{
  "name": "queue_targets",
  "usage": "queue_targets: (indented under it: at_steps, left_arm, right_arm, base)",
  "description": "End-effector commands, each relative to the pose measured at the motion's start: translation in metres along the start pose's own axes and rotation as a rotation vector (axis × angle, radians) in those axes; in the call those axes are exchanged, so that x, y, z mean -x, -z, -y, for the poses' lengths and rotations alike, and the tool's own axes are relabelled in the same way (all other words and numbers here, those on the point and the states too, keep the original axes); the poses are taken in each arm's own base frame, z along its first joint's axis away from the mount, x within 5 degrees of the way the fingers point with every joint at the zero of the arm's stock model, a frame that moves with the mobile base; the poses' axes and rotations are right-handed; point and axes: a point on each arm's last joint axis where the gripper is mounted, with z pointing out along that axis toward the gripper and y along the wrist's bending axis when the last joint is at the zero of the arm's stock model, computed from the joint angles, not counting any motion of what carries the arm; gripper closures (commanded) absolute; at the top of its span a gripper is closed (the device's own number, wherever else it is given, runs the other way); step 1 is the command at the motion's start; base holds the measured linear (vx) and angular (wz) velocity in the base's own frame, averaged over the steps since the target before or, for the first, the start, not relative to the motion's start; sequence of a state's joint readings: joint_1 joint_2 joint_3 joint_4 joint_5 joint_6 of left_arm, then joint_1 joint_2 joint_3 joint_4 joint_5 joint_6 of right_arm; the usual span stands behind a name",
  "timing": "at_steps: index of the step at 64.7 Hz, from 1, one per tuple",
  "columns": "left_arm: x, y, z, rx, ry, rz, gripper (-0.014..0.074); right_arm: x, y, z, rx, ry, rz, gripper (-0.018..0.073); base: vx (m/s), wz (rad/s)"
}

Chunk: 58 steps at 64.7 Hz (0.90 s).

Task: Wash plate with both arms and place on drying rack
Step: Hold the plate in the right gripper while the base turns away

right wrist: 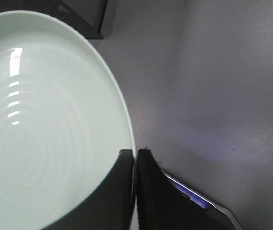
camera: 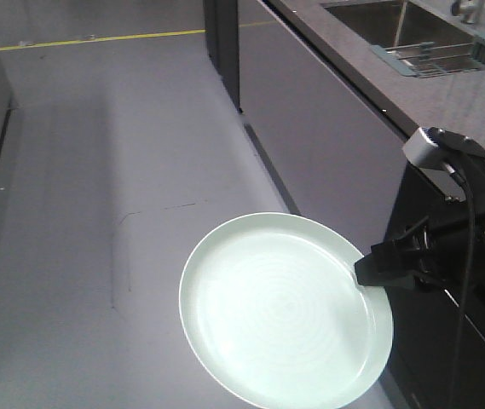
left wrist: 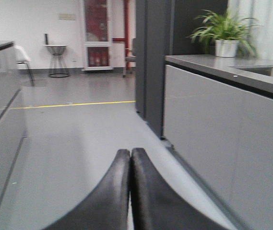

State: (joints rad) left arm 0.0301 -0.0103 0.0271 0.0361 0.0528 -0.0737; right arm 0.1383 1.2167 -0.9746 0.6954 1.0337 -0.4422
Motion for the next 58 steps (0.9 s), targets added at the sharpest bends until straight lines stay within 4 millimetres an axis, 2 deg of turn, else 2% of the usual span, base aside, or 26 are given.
queue_targets:
  at_steps: [1,24,58]
  left_arm:
    - [0.0165,0.0029,0.0012,-0.014,0.013,0.115,0.0603]
    - [0.0165,0.0029,0.0012,-0.014,0.013,0.115,0.0603]
    - [0.0165,0.0029,0.0012,-0.014,0.013,0.115,0.0603]
  right_arm:
    - [0.0064,0.011,-0.0094,0.028,0.014,0.074,0.0567]
    - [0.0065,0.011,-0.0093,0.027,0.014,0.075,0.0567]
    - [0.0062,0.0115,-0.0097,0.027,0.015,0.076,0.0567]
  base:
    - [-0.06,0.52]
    - [-0.03,0.47]
    - [0.08,0.25]
